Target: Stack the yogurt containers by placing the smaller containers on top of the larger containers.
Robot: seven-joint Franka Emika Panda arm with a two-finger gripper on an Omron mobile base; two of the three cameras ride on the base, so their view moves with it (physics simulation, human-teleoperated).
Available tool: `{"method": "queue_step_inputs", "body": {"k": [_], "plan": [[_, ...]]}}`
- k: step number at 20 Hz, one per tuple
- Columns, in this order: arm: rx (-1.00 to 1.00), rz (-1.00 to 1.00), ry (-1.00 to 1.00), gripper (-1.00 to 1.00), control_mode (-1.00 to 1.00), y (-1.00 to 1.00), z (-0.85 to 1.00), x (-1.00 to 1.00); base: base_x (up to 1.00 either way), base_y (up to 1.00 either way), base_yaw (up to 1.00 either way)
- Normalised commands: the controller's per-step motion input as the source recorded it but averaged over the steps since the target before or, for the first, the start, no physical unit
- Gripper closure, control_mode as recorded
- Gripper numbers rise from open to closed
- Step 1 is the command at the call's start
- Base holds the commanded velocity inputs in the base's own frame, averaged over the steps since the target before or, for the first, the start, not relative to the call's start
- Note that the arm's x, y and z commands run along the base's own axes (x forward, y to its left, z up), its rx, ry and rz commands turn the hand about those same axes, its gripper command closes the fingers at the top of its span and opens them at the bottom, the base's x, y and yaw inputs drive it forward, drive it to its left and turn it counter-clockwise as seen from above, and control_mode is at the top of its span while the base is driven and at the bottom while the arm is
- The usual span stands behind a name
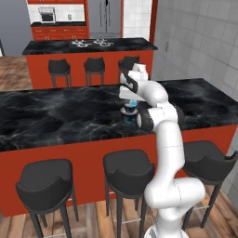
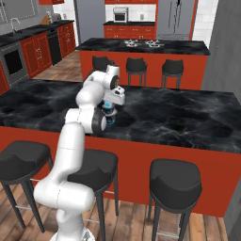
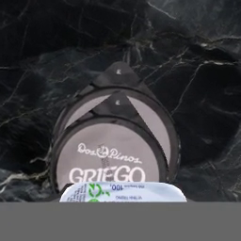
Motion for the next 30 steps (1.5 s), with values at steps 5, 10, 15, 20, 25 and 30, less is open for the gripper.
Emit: {"method": "queue_step_inputs", "body": {"k": [5, 10, 15, 20, 25, 30], "plan": [[0.0, 0.0, 0.07, -1.0, -1.0, 0.06, -0.01, 0.03, 0.0, 0.0, 0.0], [0.0, 0.0, 0.01, -1.0, -1.0, 0.0, 0.0, 0.0, 0.0, 0.0, 0.0], [0.0, 0.0, 0.0, -1.0, -1.0, 0.0, 0.0, -0.08, 0.0, 0.0, 0.0], [0.0, 0.0, 0.0, -1.0, -1.0, 0.0, 0.0, -0.21, 0.0, 0.0, 0.0], [-0.01, 0.0, -0.1, -1.0, -1.0, 0.0, 0.15, -0.67, 0.0, 0.0, 0.0], [-0.03, 0.0, -0.19, -1.0, -1.0, 0.0, 0.2, -0.73, 0.0, 0.0, 0.0]]}}
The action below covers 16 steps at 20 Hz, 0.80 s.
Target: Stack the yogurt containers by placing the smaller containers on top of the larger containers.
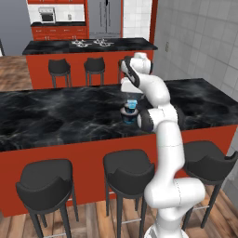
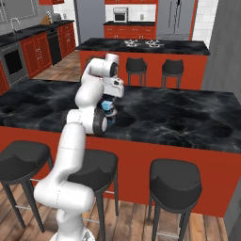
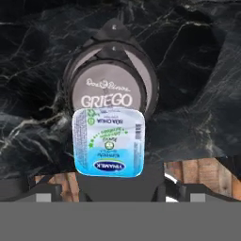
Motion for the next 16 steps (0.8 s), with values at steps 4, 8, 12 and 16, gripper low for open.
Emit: {"method": "queue_step_inputs", "body": {"k": [4, 8, 12, 16], "plan": [[-0.01, 0.0, -0.23, -1.0, -1.0, 0.03, 0.09, -0.94, 0.0, 0.0, 0.0], [-0.06, 0.0, -0.51, -1.0, -1.0, 0.08, -0.14, -1.0, 0.0, 0.0, 0.0], [-0.08, 0.0, -0.75, -1.0, -1.0, 0.0, -0.45, -1.0, 0.0, 0.0, 0.0], [-0.07, 0.0, -0.79, -1.0, -1.0, 0.0, -0.37, -1.0, 0.0, 0.0, 0.0]]}}
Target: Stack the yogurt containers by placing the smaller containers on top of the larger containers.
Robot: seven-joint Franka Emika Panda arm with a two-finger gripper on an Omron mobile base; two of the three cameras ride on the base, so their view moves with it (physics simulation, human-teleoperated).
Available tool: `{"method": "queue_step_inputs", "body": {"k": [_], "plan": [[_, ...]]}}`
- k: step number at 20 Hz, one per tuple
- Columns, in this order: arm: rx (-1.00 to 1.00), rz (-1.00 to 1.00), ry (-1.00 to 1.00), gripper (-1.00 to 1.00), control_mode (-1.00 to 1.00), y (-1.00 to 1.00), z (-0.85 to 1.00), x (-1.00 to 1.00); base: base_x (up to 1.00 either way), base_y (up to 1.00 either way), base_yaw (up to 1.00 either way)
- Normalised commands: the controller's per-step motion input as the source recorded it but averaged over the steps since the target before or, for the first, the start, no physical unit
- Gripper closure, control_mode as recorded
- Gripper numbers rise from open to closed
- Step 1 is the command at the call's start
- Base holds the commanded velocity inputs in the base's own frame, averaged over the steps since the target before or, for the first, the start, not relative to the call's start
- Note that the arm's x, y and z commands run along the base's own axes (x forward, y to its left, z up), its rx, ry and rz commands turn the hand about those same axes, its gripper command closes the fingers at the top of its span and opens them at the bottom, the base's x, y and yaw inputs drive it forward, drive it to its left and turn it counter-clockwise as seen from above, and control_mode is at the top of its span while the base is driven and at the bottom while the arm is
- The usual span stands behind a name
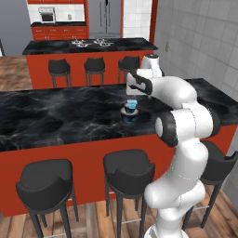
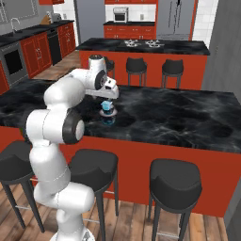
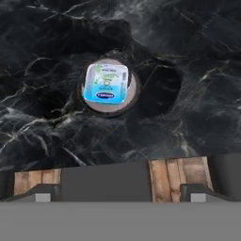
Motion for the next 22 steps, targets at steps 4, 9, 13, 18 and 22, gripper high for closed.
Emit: {"method": "queue_step_inputs", "body": {"k": [4, 9, 13, 18, 22], "plan": [[0.0, 0.0, -0.69, -1.0, -1.0, 0.0, -0.05, -1.0, 0.0, 0.0, 0.0], [0.06, 0.0, -0.35, -1.0, -1.0, 0.0, 0.08, -1.0, 0.0, 0.0, 0.0], [0.07, 0.0, -0.23, -1.0, -1.0, 0.0, 0.15, -1.0, 0.0, 0.0, 0.0], [0.06, 0.0, -0.18, -1.0, -1.0, 0.0, 0.11, -1.0, 0.0, 0.0, 0.0], [0.05, 0.0, -0.15, -1.0, -1.0, -0.03, 0.08, -1.0, 0.0, 0.0, 0.0]]}}
